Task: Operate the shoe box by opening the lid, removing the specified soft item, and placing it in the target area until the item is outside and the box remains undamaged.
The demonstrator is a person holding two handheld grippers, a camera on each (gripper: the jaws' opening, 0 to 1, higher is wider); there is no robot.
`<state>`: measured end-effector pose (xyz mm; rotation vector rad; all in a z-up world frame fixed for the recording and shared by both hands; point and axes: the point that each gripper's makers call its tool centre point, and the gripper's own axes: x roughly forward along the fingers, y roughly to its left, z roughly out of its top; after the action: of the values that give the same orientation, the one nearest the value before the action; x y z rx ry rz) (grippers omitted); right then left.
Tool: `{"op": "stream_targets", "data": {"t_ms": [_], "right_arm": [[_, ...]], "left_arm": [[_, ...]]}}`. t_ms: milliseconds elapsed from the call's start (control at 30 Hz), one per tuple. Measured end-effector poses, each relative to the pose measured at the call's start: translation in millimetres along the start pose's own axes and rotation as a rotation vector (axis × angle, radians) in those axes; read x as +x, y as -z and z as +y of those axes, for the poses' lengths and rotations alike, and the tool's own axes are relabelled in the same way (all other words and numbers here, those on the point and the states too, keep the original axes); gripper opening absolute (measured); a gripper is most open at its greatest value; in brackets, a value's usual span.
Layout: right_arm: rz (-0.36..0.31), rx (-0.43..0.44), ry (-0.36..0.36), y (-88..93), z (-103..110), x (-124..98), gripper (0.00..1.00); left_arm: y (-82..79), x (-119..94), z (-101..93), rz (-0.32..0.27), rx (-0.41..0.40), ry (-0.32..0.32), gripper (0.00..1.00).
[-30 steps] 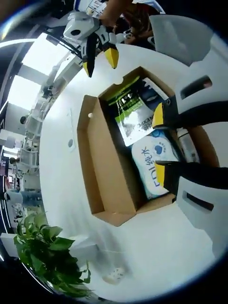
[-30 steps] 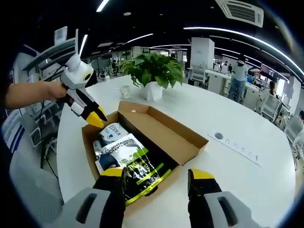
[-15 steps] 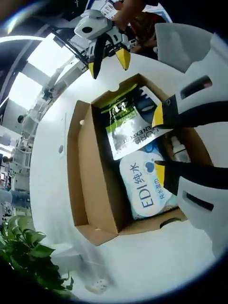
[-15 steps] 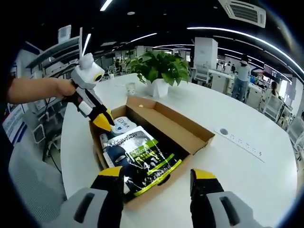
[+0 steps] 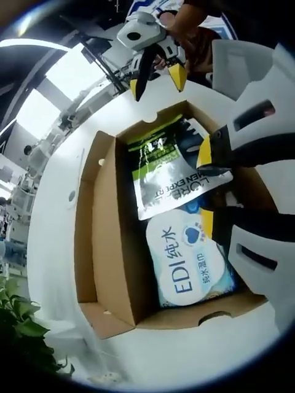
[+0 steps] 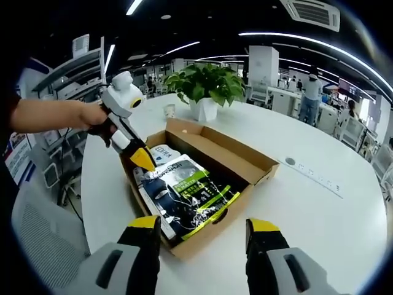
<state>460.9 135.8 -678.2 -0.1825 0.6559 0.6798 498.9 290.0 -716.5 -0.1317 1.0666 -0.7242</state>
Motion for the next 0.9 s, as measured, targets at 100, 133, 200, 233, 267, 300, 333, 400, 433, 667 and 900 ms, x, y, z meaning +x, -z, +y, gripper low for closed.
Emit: {"op": "stream_targets", "data": {"t_ms": [100, 133, 200, 233, 267, 300, 333, 400, 433, 667, 900], "right_arm": [[-0.001, 0.004, 0.005, 1.3, 0, -2, 0.53], [0.0, 0.008, 0.006, 2.2, -1, -2, 0.53], [0.001, 0.008, 0.009, 3.6, 0, -4, 0.53], [0.002, 0.008, 0.01, 4.4, 0, -4, 0.53], [0.003, 0.01, 0.01, 5.1, -1, -4, 0.53], [0.004, 0.015, 0.011, 5.8, -1, -5, 0.53], [0.002, 0.019, 0.012, 6.2, -1, -6, 0.53], [0.003, 0.028, 0.012, 7.3, -1, -7, 0.53], [0.002, 0.032, 0.014, 7.7, -1, -8, 0.53], [-0.003, 0.039, 0.016, 7.9, 0, -9, 0.52], [-0.011, 0.038, 0.012, 6.5, 3, -6, 0.52]], "left_arm": [[3.9, 5, 2.2, 0.014, -0.012, -0.003, 0.21], [5.3, 6, 2.4, 0.018, -0.016, -0.002, 0.21], [8.5, 8, 1.1, 0.028, -0.037, 0.013, 0.18], [9.1, 10, 1.0, 0.026, -0.042, 0.017, 0.17], [9.8, 11, 0.9, 0.025, -0.05, 0.022, 0.17], [10.6, 12, 0.4, 0.026, -0.06, 0.026, 0.15], [11.0, 13, -0.4, 0.026, -0.065, 0.03, 0.14], [10.9, 14, -2.3, 0.022, -0.081, 0.041, 0.13], [11.0, 15, -2.4, 0.023, -0.084, 0.046, 0.12], [8.8, 13, -5.0, 0.014, -0.087, 0.062, 0.04], [8.0, 13, -5.7, 0.012, -0.071, 0.056, 0.01]]}}
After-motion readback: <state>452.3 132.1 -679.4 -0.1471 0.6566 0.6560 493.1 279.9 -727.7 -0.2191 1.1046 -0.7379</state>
